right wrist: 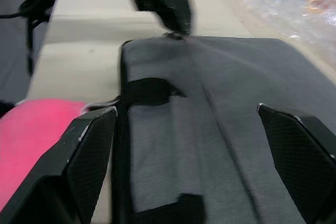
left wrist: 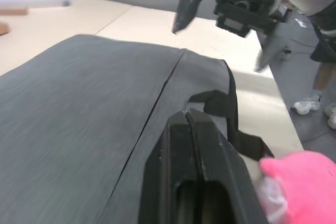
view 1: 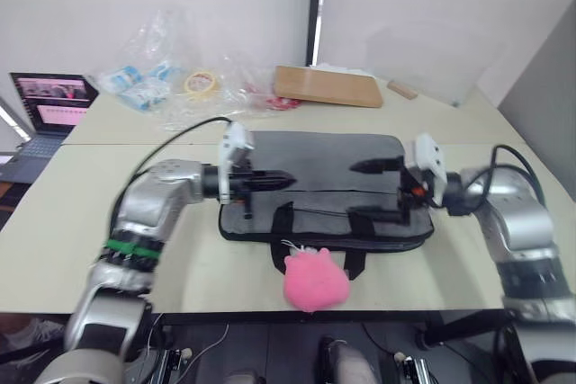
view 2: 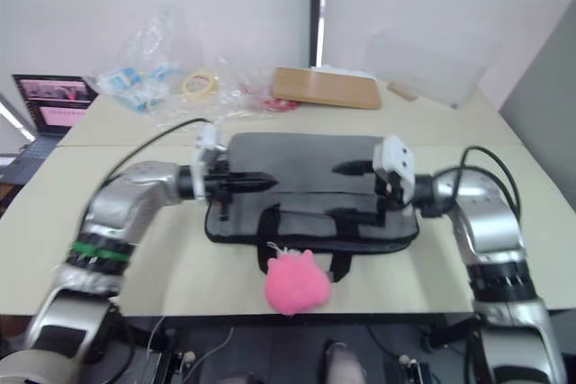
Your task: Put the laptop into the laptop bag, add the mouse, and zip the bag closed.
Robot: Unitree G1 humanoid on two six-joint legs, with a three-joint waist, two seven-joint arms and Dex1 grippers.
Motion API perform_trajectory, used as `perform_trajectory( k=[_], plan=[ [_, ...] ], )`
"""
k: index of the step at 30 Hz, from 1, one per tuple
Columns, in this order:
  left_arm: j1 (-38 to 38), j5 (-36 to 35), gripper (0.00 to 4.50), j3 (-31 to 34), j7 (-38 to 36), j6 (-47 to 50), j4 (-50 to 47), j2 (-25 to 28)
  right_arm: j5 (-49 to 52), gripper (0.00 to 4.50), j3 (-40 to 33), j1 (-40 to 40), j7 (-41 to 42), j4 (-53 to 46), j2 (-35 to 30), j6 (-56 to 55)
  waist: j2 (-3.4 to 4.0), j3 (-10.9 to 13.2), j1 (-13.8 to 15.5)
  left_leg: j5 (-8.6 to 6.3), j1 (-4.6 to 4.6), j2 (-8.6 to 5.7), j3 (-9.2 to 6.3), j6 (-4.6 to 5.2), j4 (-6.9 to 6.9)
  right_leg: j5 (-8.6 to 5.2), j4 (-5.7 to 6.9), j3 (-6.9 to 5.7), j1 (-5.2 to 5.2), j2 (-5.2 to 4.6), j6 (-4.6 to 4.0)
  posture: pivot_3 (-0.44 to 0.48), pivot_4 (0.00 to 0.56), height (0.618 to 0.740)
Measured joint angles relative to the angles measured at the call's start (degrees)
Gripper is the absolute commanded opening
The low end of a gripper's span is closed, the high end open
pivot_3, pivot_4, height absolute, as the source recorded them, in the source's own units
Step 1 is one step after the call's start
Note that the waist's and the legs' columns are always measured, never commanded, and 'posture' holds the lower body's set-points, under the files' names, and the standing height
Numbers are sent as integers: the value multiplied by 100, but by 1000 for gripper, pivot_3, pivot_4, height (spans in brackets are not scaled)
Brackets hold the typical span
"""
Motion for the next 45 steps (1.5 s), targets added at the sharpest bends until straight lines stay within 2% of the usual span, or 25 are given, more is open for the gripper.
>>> perform_trajectory(
  k=[7,12,18,25,26,28,38,39,45],
  plan=[
    [-764,914,28,-177,260,-1384,2127,-1027,181,4500,184,952,342,-931,-215,-347,-5,3,116,-35,-26,-15,10,64,63,15,-24,3,9,-3,25,0,150,740],
    [-1011,1605,28,-275,513,-2246,3280,-1294,62,4500,548,1335,382,-1235,-219,-760,-5,3,125,-38,-27,-25,18,71,65,22,-39,4,13,-10,35,0,150,740],
    [-1224,2172,28,-454,789,-2855,3857,-1413,-423,4500,1072,1474,425,-1281,-197,-1639,-13,-2,159,-48,41,-9,3,88,65,28,-87,-3,114,-2,50,0,150,740],
    [-1221,2291,28,-361,847,-2993,3935,-1456,-1285,4500,1640,1401,75,-802,27,-2383,-26,-10,159,-46,52,-10,15,84,66,29,-84,10,118,-2,55,0,150,740],
    [-1219,2294,0,-347,847,-2998,3933,-1461,-1354,4107,1666,1376,24,-741,45,-2442,-26,-10,159,-45,51,-11,17,83,66,29,-84,9,118,-1,55,0,150,740],
    [-1196,2317,0,-328,848,-3060,3934,-1462,-1503,3651,1694,1292,-127,-623,74,-2538,-26,-11,159,-45,51,-11,18,83,66,30,-84,8,118,-1,55,0,150,740],
    [-1079,2319,0,-254,862,-3102,3905,-1475,-1524,231,1713,1315,-447,-551,76,-2680,-28,-15,153,-45,52,-10,18,84,66,30,-84,7,119,-1,54,0,150,740],
    [-1075,2319,0,-251,861,-3102,3906,-1482,-1478,31,1693,1338,-468,-592,51,-2633,-28,-16,153,-45,52,-10,18,84,66,30,-84,7,119,0,54,0,150,740],
    [-1000,2309,0,-132,767,-3075,3862,-1523,-1134,31,1254,1702,-585,-1032,-346,-2122,-29,-21,176,-49,51,-10,16,91,65,30,-86,7,119,-1,54,0,150,740]
  ],
)
